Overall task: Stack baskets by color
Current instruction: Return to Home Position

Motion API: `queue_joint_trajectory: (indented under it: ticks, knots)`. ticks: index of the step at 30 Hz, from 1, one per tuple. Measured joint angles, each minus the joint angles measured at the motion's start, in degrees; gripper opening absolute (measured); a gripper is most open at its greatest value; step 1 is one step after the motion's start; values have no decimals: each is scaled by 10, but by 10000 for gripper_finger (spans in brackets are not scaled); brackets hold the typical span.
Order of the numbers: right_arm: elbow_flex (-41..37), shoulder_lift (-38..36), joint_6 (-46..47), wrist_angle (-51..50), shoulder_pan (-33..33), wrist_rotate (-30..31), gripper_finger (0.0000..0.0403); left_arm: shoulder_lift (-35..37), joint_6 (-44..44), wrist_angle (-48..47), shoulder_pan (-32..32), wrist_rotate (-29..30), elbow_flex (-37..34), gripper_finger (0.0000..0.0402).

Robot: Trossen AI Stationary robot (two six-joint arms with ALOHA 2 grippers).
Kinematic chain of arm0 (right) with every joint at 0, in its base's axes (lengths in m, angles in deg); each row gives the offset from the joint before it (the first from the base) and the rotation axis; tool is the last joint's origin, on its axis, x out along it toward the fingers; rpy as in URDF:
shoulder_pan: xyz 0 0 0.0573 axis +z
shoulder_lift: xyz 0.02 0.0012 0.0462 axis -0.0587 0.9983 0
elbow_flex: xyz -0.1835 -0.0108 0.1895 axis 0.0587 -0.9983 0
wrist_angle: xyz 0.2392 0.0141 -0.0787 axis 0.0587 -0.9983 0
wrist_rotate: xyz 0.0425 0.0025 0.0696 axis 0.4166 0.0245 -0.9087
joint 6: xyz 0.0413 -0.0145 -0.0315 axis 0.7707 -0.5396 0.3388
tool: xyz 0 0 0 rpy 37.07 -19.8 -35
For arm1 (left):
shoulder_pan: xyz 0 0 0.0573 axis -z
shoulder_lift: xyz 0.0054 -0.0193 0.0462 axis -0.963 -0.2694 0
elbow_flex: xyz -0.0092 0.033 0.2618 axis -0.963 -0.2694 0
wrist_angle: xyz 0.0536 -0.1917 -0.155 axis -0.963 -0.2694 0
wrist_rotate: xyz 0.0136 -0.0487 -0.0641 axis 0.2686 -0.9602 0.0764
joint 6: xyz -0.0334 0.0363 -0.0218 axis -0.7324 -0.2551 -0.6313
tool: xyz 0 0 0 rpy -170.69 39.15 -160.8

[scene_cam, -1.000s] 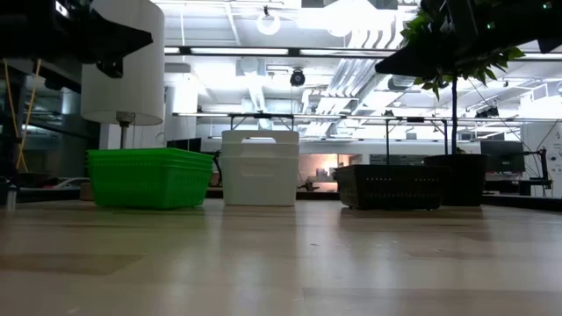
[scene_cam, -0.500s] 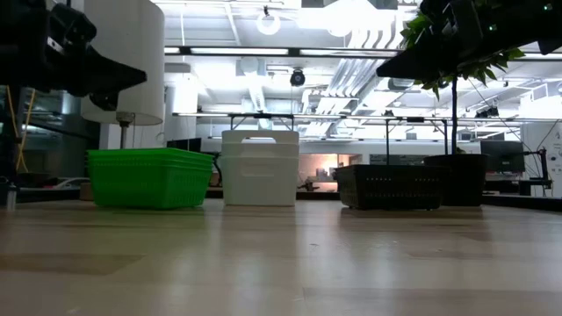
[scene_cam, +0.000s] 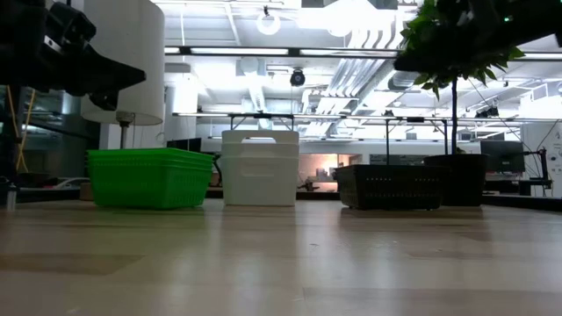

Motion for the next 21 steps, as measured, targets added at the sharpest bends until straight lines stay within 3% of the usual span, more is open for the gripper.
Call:
queue_joint_trajectory:
  ticks: [7, 13, 21]
  knots:
    - [-24, -161, 28, -88, -6, -2, 0, 0, 0, 0, 0, -3, 0, 0]
    - [-118, -279, 9, -22, -1, -10, 0, 0, 0, 0, 0, -3, 0, 0]
    - [-213, -403, 11, -19, -1, -23, 0, 0, 0, 0, 0, -3, 0, 0]
